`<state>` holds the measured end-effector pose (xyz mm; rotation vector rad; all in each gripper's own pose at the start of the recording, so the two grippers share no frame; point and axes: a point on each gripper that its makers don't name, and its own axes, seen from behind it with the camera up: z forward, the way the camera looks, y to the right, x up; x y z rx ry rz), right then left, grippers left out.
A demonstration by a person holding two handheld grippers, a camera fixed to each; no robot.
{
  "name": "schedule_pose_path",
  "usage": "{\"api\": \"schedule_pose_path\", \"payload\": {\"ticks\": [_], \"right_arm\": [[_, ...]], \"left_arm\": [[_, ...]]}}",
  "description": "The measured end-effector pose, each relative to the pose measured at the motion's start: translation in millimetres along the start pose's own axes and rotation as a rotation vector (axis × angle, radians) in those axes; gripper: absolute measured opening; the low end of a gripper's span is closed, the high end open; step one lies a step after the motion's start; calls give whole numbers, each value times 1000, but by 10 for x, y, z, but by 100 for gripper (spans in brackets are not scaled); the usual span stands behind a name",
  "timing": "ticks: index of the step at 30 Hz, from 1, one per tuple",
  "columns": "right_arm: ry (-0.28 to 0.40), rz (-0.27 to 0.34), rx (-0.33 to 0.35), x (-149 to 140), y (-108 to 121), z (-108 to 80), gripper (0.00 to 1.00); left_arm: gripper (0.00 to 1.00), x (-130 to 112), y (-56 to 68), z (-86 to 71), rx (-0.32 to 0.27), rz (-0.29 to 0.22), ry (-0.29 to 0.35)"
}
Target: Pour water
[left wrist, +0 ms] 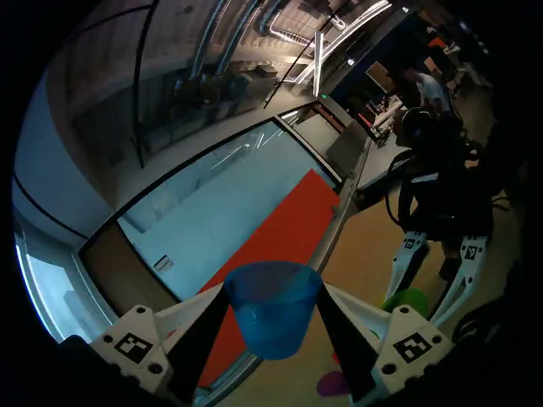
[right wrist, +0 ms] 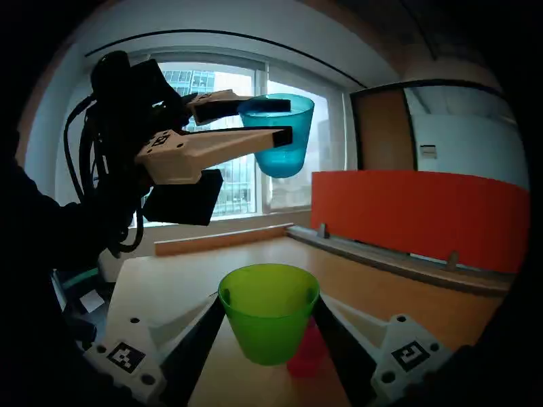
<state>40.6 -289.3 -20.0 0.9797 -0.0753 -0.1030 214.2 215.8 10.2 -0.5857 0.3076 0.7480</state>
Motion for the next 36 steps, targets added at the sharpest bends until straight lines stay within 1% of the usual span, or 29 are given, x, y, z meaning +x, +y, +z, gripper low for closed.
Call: {"api": "schedule_pose_path", "payload": {"ticks": [15,21,30,36], "right_arm": [[2,0,-7,36,58,19,90],[3,1,-8,36,73,24,90],[2,2,-13,20,107,17,90],[2,3,-16,17,121,9,90]], "left_arm": [[87,26,49,96,-1,127,-2],[87,67,33,119,8,167,3],[87,99,67,135,10,237,1],[87,132,74,146,11,270,1]]}}
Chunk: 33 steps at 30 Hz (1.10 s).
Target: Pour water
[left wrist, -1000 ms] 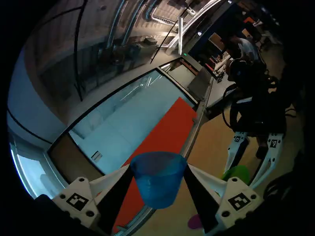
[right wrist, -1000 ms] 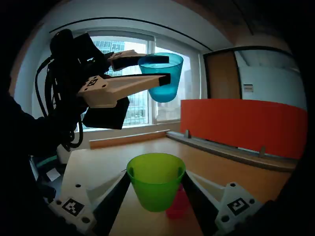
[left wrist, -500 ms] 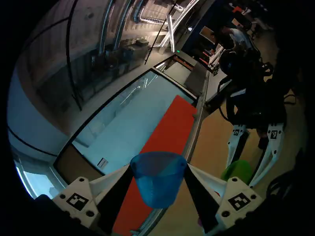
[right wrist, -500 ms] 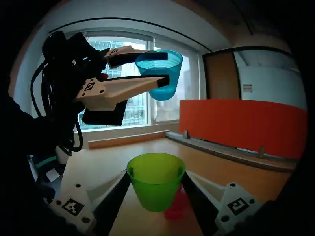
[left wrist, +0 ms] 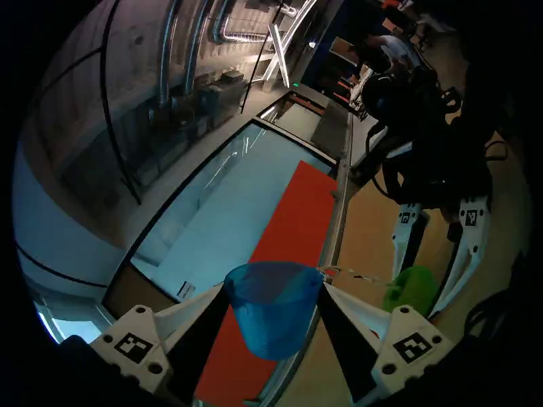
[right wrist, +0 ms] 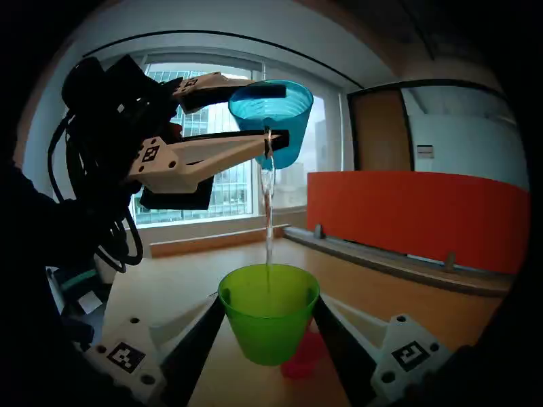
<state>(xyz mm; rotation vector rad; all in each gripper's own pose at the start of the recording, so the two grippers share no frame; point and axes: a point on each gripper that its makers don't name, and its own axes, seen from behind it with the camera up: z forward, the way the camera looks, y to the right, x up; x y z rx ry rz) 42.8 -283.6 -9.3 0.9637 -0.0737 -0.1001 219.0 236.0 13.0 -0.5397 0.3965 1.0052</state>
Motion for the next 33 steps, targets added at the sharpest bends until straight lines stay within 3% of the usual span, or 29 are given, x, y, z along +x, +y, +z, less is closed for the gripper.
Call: {"api": "schedule_pose_path", "payload": {"ticks": [33], "right_arm": [[-4,-12,-2,27,-15,-36,90]], "left_arm": [[87,88,-97,-51,28,137,0]]}}
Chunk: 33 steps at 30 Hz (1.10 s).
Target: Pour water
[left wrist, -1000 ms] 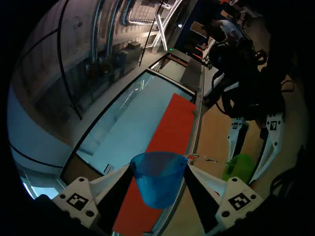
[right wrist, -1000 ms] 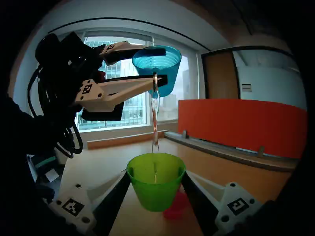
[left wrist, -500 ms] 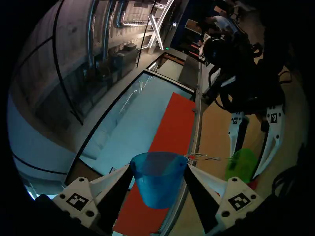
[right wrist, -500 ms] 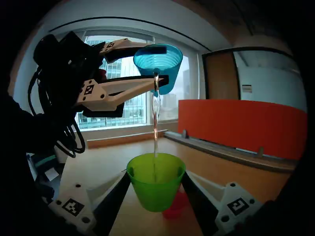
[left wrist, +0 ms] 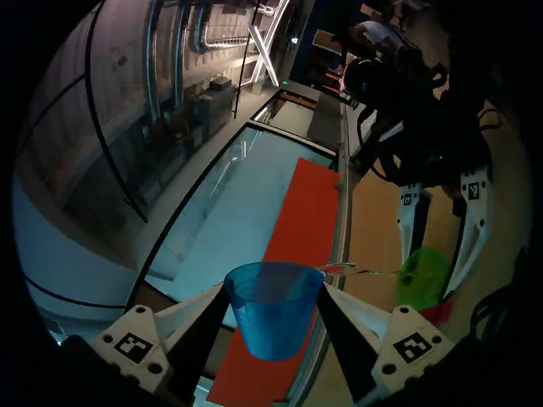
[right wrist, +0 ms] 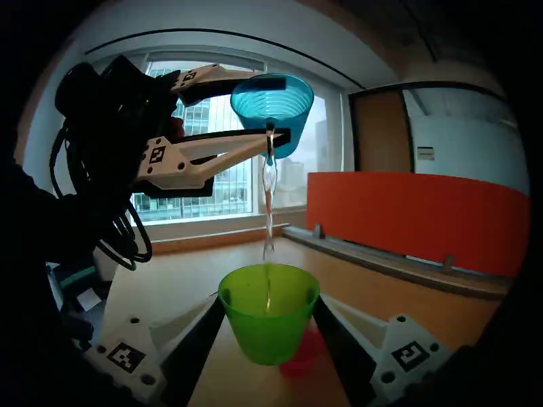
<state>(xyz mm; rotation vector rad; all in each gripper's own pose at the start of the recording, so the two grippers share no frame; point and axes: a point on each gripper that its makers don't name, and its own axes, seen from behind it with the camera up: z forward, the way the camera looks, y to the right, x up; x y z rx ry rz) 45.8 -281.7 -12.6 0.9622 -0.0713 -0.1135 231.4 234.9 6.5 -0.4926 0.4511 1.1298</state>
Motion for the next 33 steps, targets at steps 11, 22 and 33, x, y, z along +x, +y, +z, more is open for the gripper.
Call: {"api": "schedule_pose_path", "payload": {"ticks": [11,22,33], "right_arm": [[2,-4,-1,-7,0,-19,90],[5,-10,0,6,-5,-26,90],[5,-12,0,12,-15,-35,89]], "left_arm": [[87,14,-66,-29,12,50,-3],[87,34,-118,-31,24,93,1],[87,67,-173,-50,32,144,1]]}}
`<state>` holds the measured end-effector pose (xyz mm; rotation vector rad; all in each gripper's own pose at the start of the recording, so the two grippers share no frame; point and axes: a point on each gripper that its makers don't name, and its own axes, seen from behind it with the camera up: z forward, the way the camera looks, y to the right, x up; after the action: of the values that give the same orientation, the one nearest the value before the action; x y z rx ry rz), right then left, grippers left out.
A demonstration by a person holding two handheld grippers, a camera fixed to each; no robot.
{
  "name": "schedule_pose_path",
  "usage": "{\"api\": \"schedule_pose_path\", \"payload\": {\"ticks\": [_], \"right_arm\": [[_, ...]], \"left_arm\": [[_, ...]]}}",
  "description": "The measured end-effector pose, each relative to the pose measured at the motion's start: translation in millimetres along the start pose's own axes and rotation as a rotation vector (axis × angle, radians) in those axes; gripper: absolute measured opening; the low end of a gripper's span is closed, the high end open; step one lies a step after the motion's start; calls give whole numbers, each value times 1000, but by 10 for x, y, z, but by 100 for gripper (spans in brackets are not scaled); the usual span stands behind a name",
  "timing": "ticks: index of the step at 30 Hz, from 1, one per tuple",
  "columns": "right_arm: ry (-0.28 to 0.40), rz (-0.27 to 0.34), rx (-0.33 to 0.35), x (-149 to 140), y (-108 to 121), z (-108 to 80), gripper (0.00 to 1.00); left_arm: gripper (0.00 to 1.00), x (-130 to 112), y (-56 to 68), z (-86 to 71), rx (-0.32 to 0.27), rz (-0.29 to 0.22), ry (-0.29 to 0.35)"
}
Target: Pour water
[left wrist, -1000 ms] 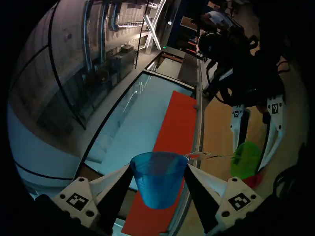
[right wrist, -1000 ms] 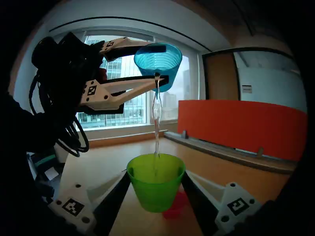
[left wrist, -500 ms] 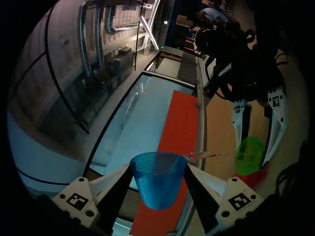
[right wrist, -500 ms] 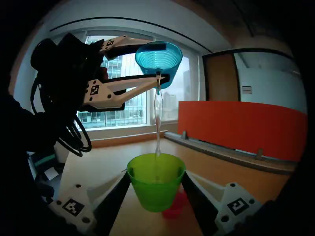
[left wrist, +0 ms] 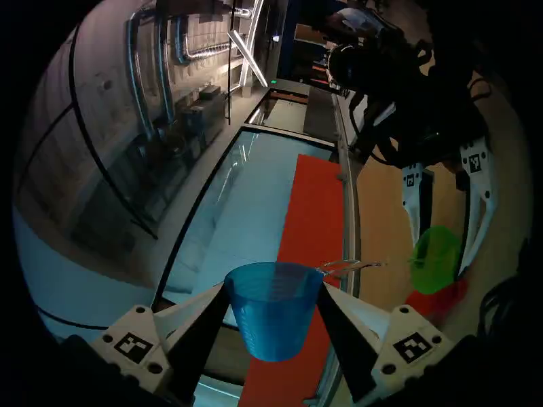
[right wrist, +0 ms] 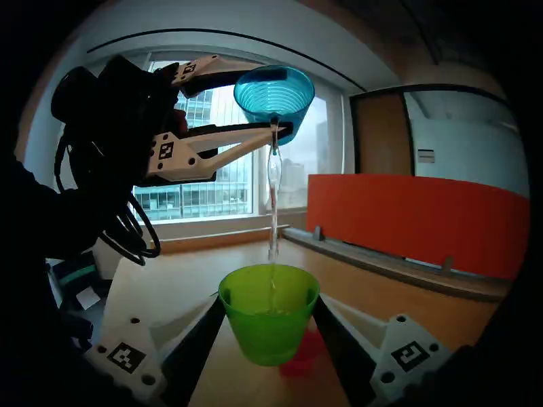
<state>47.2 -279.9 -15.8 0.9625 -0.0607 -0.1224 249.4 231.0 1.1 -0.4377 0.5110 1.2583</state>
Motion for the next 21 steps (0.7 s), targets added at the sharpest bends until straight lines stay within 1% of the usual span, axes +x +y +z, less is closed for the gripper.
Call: {"api": "schedule_pose_path", "payload": {"ticks": [9,21], "right_arm": [[3,-3,2,24,-23,-7,89],[5,-10,4,23,-42,-9,89]], "left_arm": [[87,3,-25,-40,5,46,-5],[87,68,-48,-8,12,98,5]]}}
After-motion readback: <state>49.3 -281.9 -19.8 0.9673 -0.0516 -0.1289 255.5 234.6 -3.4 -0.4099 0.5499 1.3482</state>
